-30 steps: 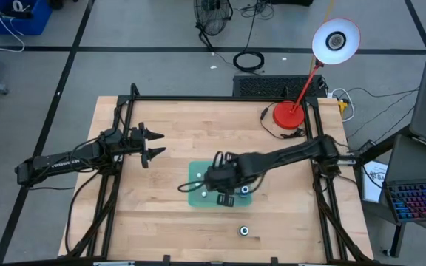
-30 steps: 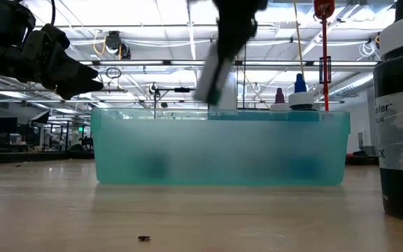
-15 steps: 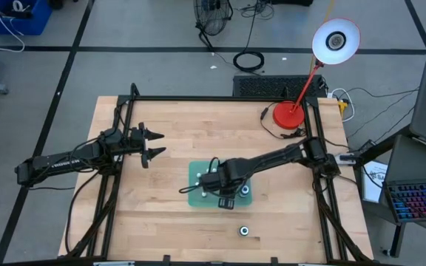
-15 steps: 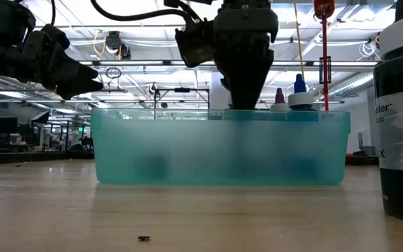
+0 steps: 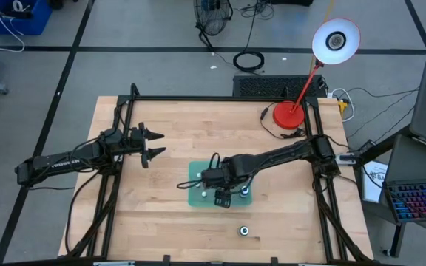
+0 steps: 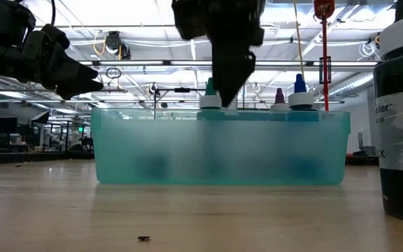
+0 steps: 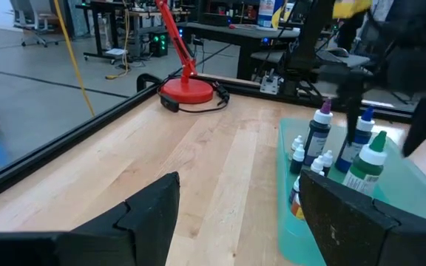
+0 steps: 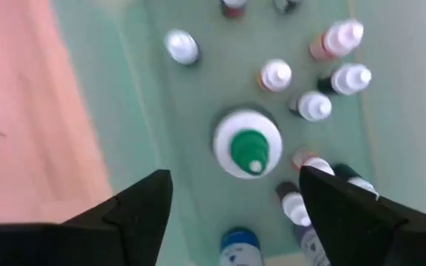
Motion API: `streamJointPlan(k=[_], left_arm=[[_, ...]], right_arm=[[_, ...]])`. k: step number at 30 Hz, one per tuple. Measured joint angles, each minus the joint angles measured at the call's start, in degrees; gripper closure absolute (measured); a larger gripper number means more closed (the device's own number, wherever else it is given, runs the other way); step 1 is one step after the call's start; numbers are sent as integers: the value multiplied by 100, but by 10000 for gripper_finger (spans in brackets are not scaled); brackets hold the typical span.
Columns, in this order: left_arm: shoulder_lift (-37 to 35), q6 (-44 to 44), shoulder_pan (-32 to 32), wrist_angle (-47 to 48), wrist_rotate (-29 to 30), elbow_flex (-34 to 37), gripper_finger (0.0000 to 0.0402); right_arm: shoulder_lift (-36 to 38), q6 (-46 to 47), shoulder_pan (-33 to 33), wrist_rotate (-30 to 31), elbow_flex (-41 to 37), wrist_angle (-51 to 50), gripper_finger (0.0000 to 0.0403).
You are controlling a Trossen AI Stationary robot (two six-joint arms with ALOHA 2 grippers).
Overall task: Pick & Place food coloring
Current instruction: Put the large black food coloring bottle into the blue bin
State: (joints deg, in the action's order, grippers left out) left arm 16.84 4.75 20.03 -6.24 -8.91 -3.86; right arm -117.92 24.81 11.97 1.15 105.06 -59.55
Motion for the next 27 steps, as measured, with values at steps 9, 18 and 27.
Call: streamJointPlan(k=[9,18,27], left_arm=[[0,2,0,2,0,0,128],[2,2,2,7,0,0,128],[2,2,0,7,0,0,128]], right_arm=[[709,241,568,-1034,5,494,134],[843,365,2263,159,-125,721,172],[831,750,2705,756,-804,840,193]])
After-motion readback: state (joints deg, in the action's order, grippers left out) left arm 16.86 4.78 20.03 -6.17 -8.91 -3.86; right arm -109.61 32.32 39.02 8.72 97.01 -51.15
